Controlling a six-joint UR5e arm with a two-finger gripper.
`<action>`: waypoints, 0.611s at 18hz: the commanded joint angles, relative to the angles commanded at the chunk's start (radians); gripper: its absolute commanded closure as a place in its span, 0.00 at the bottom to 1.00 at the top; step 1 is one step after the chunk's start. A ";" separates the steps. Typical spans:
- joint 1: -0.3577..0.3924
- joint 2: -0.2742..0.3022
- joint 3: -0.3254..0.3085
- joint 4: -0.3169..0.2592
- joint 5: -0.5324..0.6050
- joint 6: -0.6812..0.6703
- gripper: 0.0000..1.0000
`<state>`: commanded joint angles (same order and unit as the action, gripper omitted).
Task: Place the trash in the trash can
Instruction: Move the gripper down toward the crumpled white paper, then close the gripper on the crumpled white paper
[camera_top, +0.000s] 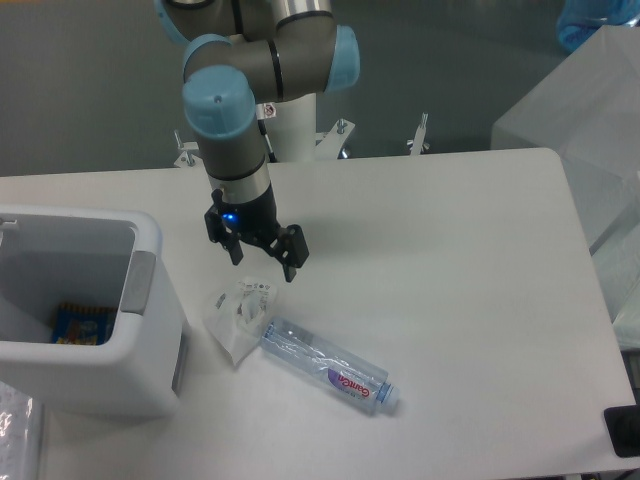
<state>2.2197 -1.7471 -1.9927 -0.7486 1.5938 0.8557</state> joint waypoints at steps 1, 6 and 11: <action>0.000 -0.018 0.000 0.000 0.002 0.022 0.00; -0.020 -0.071 0.014 0.003 0.005 0.091 0.00; -0.023 -0.109 0.014 0.009 0.003 0.077 0.00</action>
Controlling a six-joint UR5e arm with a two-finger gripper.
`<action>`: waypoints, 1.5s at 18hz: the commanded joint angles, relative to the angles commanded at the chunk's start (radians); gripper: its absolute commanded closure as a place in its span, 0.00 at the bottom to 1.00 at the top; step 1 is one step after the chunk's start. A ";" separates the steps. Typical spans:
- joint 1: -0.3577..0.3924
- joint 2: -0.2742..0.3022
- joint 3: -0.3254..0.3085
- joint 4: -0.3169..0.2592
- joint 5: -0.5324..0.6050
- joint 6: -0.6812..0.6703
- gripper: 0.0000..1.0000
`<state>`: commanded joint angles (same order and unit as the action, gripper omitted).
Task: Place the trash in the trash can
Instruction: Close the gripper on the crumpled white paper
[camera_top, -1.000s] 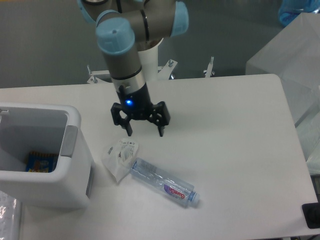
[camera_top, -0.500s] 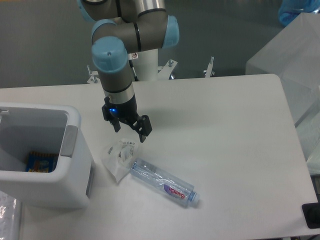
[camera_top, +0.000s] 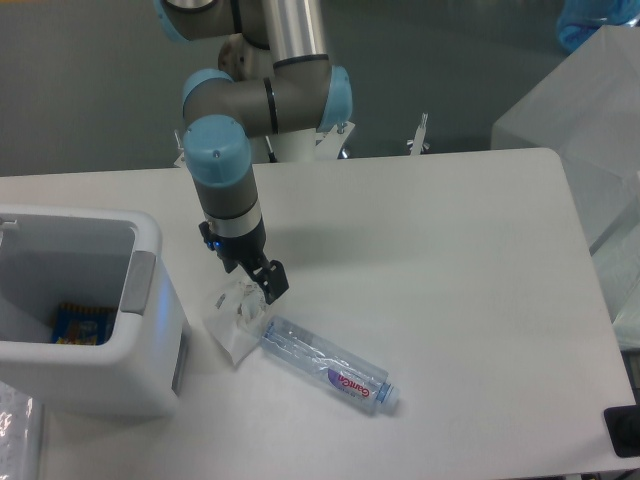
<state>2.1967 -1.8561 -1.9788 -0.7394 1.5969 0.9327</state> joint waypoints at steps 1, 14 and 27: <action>-0.002 0.000 0.002 0.000 0.000 0.001 0.00; -0.005 -0.034 0.020 0.002 0.006 -0.002 0.32; 0.000 -0.031 0.035 -0.003 -0.003 0.001 0.90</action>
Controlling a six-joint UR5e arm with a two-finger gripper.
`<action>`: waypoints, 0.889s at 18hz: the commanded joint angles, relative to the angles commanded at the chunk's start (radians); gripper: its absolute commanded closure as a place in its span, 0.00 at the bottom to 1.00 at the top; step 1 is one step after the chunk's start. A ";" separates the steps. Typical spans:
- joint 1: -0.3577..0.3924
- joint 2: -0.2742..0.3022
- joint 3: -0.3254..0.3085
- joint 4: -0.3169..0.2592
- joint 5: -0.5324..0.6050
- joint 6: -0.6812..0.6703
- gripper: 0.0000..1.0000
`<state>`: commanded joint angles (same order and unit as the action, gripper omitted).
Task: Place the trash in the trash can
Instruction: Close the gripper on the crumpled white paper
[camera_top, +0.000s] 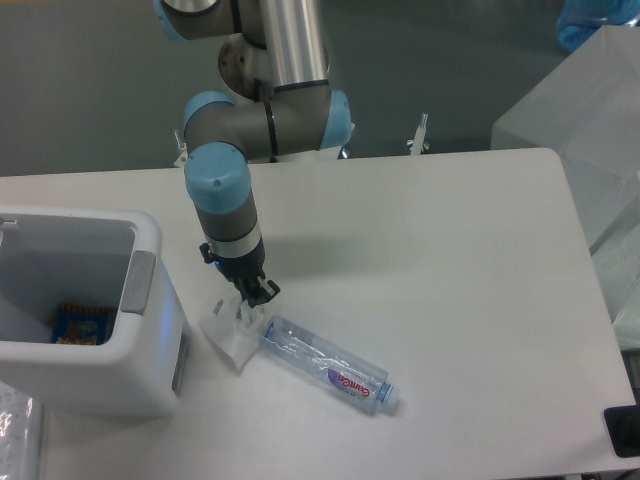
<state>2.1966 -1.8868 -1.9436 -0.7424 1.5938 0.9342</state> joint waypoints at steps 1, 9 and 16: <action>0.002 0.002 0.003 -0.003 0.000 0.005 0.90; 0.024 0.054 0.034 -0.014 -0.103 0.000 0.90; 0.107 0.138 0.109 -0.084 -0.310 -0.064 0.90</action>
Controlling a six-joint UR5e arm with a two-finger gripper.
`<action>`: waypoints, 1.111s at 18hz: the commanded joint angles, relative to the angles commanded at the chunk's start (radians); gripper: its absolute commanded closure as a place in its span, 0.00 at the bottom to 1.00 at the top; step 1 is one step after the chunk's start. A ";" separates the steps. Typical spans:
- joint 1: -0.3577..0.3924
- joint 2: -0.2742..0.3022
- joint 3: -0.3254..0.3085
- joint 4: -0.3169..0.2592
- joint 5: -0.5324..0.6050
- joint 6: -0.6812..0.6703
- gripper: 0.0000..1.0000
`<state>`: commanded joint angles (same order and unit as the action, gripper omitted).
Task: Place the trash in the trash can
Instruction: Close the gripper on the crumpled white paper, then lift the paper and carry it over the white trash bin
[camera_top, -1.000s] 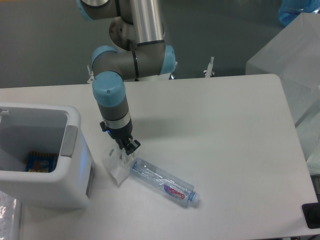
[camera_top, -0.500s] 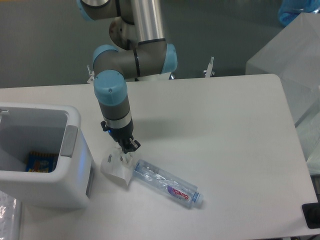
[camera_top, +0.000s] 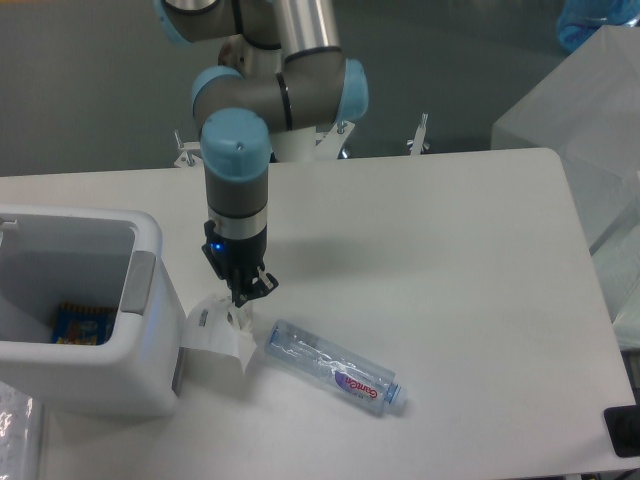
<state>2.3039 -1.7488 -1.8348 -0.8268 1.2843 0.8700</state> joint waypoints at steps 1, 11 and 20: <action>0.018 0.009 0.028 0.000 -0.037 -0.026 0.90; 0.147 0.018 0.318 0.006 -0.276 -0.507 0.89; 0.013 0.117 0.322 0.005 -0.293 -0.657 0.89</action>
<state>2.3167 -1.6322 -1.5124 -0.8221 0.9909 0.2132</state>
